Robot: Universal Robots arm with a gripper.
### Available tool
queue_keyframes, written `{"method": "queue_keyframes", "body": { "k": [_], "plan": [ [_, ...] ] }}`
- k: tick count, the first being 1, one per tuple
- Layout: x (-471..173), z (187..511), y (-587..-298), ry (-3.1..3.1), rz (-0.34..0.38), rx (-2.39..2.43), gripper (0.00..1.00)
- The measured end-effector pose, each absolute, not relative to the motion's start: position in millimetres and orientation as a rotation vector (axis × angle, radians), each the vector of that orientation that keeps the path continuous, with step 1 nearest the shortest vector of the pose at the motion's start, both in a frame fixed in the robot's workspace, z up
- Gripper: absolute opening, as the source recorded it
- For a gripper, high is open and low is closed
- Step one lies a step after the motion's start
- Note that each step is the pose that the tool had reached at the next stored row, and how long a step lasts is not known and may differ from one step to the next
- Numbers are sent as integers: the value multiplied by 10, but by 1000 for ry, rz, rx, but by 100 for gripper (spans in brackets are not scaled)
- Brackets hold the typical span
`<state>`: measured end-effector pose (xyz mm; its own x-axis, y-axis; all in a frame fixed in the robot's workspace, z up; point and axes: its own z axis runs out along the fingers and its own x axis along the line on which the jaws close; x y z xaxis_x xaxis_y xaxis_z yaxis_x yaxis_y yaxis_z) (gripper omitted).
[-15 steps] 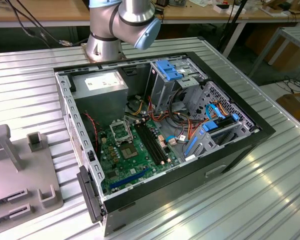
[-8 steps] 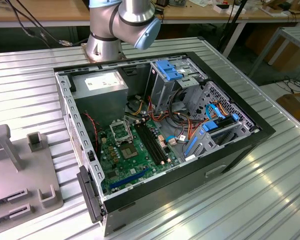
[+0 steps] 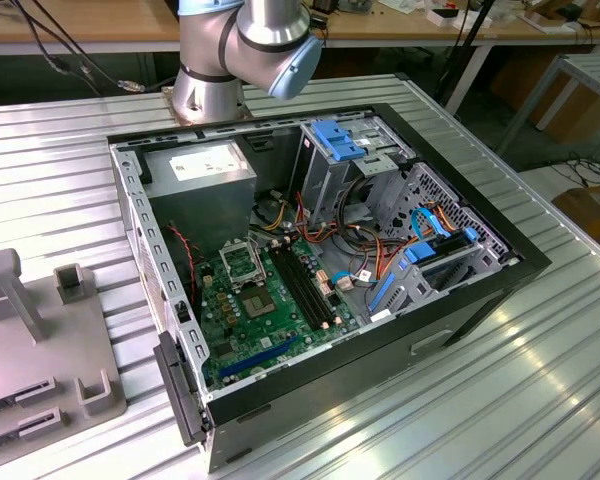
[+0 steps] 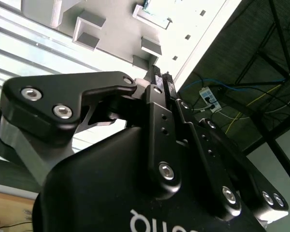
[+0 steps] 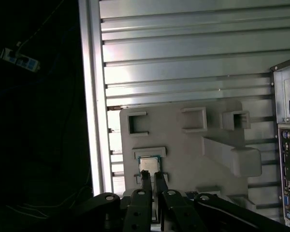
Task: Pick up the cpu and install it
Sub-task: 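Pick up the cpu and move it towards the insertion slot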
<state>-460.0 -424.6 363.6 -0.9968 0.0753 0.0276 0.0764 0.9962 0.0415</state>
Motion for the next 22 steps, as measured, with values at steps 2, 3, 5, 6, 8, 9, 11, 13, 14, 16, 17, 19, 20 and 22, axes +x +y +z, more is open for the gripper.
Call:
{"method": "queue_keyframes", "body": {
  "k": [2, 3, 5, 6, 8, 9, 11, 13, 14, 16, 17, 19, 20, 22],
  "plan": [
    [-4601, 3636, -4247, -3113, -66, -118, 25],
    [-4601, 3636, -4247, -3113, -66, -118, 25],
    [-4602, 3637, -4247, -3113, -66, -118, 32],
    [-4602, 3637, -4246, -3113, -66, -118, 32],
    [-4602, 3636, -4247, -3113, -66, -118, 38],
    [-4603, 3636, -4247, -3113, -66, -118, 38],
    [-4603, 3636, -4247, -3113, -66, -118, 38],
    [-4603, 3637, -4247, -3113, -66, -118, 38],
    [-4604, 3636, -4247, -3113, -66, -118, 38],
    [-4604, 3631, -4247, -3113, -66, -117, 38],
    [-4604, 3614, -4247, -3113, -66, -113, 38],
    [-4605, 3569, -4248, -3113, -66, -87, 38],
    [-4604, 3545, -4249, -3111, -65, -51, 38],
    [-4604, 3516, -4249, -3108, -64, 4, 38]
  ]
}}
